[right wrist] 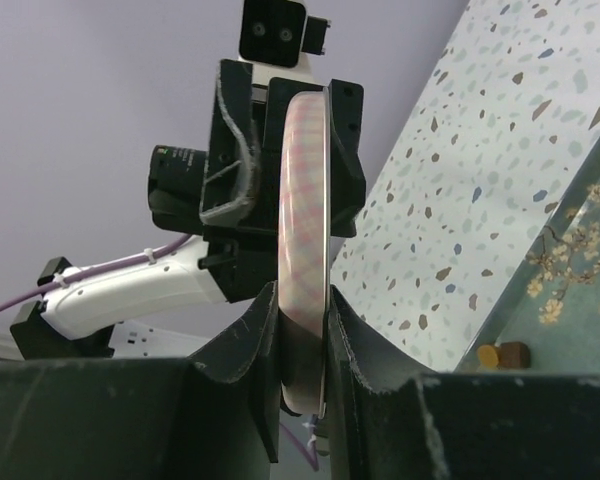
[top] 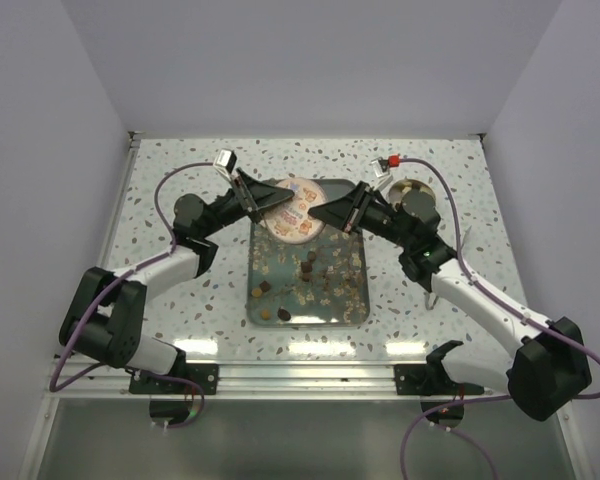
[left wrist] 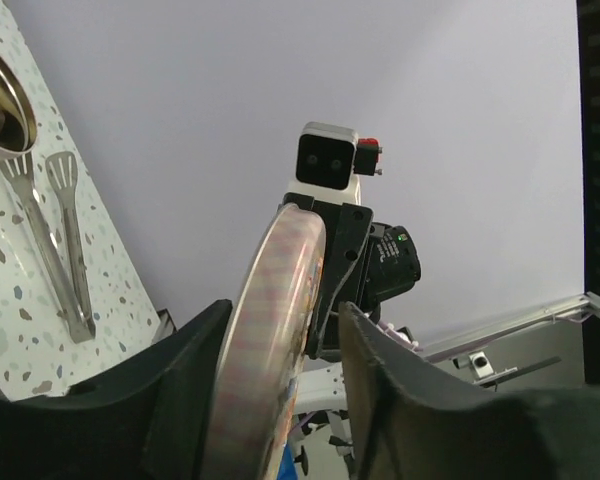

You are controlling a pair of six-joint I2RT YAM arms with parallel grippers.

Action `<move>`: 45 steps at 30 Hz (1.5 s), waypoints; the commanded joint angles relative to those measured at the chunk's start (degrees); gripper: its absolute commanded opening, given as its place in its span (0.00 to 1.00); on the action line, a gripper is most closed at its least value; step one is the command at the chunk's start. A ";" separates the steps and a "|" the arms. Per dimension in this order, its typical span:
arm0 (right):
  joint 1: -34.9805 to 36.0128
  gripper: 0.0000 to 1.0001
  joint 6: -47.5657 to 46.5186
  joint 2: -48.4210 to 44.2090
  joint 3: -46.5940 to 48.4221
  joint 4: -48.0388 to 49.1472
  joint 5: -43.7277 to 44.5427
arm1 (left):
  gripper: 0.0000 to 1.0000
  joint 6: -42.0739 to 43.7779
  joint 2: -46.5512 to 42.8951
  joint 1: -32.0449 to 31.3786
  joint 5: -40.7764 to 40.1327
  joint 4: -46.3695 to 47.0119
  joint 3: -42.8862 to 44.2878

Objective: Pack the chocolate

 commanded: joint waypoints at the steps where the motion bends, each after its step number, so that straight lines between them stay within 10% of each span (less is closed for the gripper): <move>1: -0.11 0.00 -1.82 -0.67 -0.82 0.97 1.95 | 0.55 2.87 -0.10 -0.32 1.56 -0.47 2.18; 13: -9.42 0.00 -1.30 2.67 2.52 3.43 -1.82 | 0.94 16.22 -2.73 2.67 3.15 -13.81 2.52; 22: -29.17 0.00 -0.42 9.43 4.36 5.72 -10.00 | 0.99 48.04 -1.42 2.50 -9.85 -55.63 20.61; 45: -59.07 0.00 4.67 16.20 -9.25 24.85 -15.63 | 0.99 59.56 18.45 -11.21 -25.67 -72.10 45.78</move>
